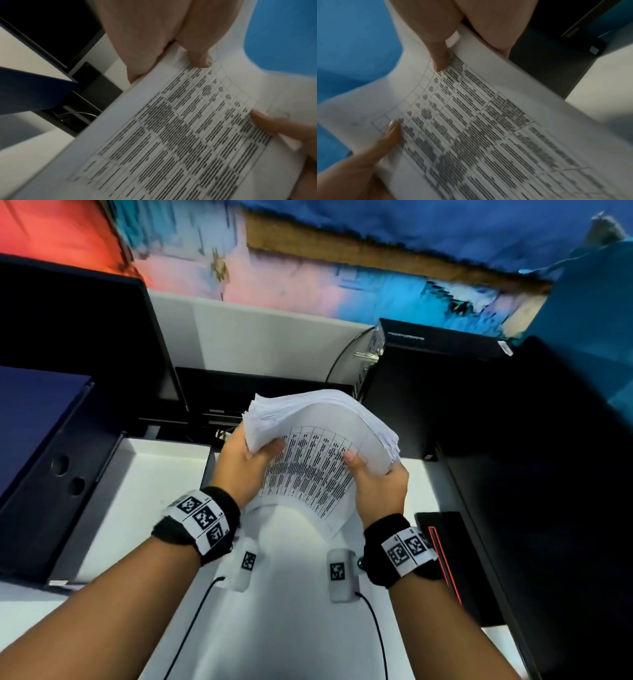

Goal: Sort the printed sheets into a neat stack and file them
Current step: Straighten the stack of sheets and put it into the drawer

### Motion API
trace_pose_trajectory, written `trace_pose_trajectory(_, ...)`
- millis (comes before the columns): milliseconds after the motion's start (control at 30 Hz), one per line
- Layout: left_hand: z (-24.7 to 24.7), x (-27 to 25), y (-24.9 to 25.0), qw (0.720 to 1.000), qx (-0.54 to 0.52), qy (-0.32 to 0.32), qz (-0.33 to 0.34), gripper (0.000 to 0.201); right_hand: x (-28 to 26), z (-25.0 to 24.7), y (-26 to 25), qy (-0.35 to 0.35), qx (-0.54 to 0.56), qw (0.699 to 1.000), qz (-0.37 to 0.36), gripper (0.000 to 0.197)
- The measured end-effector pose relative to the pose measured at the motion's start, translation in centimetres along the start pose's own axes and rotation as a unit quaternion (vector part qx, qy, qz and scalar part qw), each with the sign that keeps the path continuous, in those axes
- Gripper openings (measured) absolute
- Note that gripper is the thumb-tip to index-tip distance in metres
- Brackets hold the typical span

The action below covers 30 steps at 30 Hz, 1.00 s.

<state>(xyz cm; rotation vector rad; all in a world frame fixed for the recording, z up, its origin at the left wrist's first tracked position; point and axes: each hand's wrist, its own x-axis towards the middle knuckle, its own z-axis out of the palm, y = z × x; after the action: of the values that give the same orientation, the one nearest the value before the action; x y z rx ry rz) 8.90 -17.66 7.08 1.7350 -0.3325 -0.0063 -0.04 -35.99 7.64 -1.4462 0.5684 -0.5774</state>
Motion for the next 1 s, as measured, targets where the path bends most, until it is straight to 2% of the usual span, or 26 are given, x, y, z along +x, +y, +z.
trace_pose_trajectory(100, -0.6, -0.2, 0.5, 0.997, -0.065, 0.027, -0.043, 0.044, 0.1, -0.2, 0.1, 0.007, 0.001, 1.0, -0.029, 0.018)
trace_pose_trajectory(167, -0.9, -0.7, -0.4, 0.993, -0.078, -0.007, -0.086, 0.054, -0.4, -0.1, 0.5, -0.011, -0.005, 1.0, -0.005, 0.024)
trace_pose_trajectory(233, -1.0, -1.3, -1.2, 0.992, -0.046, -0.042, -0.111, 0.063, -0.7, 0.1, 1.1, -0.041, -0.016, 0.999, 0.012, 0.023)
trace_pose_trajectory(300, -1.2, -1.0, -0.8, 0.993, -0.04, -0.035, -0.107, 0.07, -0.8, 0.3, 0.9, -0.038, -0.025, 0.999, 0.019, 0.017)
trace_pose_trajectory(367, -1.8, -0.1, 0.8, 0.997, -0.057, 0.021, -0.052, 0.084, -0.2, -0.1, 0.1, -0.033, -0.053, 0.998, 0.005, 0.013)
trace_pose_trajectory(400, -2.2, 0.6, 2.0, 0.998, -0.024, 0.065, 0.013, 0.094, 0.2, -0.3, -0.5, -0.039, -0.085, 0.996, -0.01, 0.011)
trace_pose_trajectory(433, -2.6, 1.2, 3.4, 0.99, 0.053, 0.092, 0.092, 0.101, 0.6, -0.5, -1.2, -0.049, -0.136, 0.989, -0.041, 0.007)
trace_pose_trajectory(467, -2.9, 1.6, 5.3, 0.972, 0.152, 0.087, 0.159, 0.105, 0.8, -0.6, -2.2, -0.064, -0.199, 0.973, -0.093, 0.006)
trace_pose_trajectory(533, -2.7, 2.4, 8.4, 0.916, 0.343, 0.001, 0.207, 0.094, 1.0, -0.4, -4.0, -0.094, -0.303, 0.92, -0.229, 0.017)
trace_pose_trajectory(567, -2.4, 2.7, 9.5, 0.892, 0.398, -0.056, 0.207, 0.077, 1.1, 0.0, -5.0, -0.109, -0.328, 0.897, -0.277, 0.017)
trace_pose_trajectory(600, -2.0, 2.9, 10.1, 0.879, 0.418, -0.101, 0.207, 0.055, 1.0, 0.4, -6.0, -0.124, -0.345, 0.879, -0.306, 0.014)
trace_pose_trajectory(633, -1.9, 3.1, 10.2, 0.879, 0.406, -0.131, 0.214, 0.037, 1.1, 0.8, -6.5, -0.128, -0.354, 0.872, -0.313, 0.013)
trace_pose_trajectory(700, -2.0, 3.2, 9.3, 0.897, 0.361, -0.141, 0.213, 0.023, 1.3, 1.1, -6.3, -0.093, -0.341, 0.894, -0.274, 0.019)
trace_pose_trajectory(733, -2.4, 3.3, 8.8, 0.909, 0.342, -0.125, 0.201, 0.021, 1.6, 1.0, -5.3, -0.038, -0.345, 0.905, -0.245, 0.031)
trace_pose_trajectory(767, -3.0, 3.4, 8.3, 0.927, 0.311, -0.103, 0.182, 0.021, 1.8, 0.7, -3.7, 0.03, -0.367, 0.905, -0.214, 0.053)
trace_pose_trajectory(833, -4.2, 3.7, 7.5, 0.965, 0.216, -0.084, 0.121, 0.017, 2.1, -0.5, -0.5, 0.141, -0.356, 0.919, -0.092, 0.104)
trace_pose_trajectory(900, -5.9, 3.9, 6.7, 0.982, 0.155, -0.076, 0.08, 0.018, 2.2, -1.8, 1.7, 0.188, -0.23, 0.954, 0.037, 0.133)
trace_pose_trajectory(933, -6.7, 3.9, 6.2, 0.987, 0.133, -0.068, 0.062, 0.02, 2.3, -2.5, 2.6, 0.189, -0.146, 0.967, 0.093, 0.135)
trace_pose_trajectory(1000, -7.8, 3.7, 5.4, 0.996, 0.068, -0.059, 0.016, 0.018, 2.9, -4.0, 3.6, 0.151, -0.003, 0.976, 0.154, 0.123)
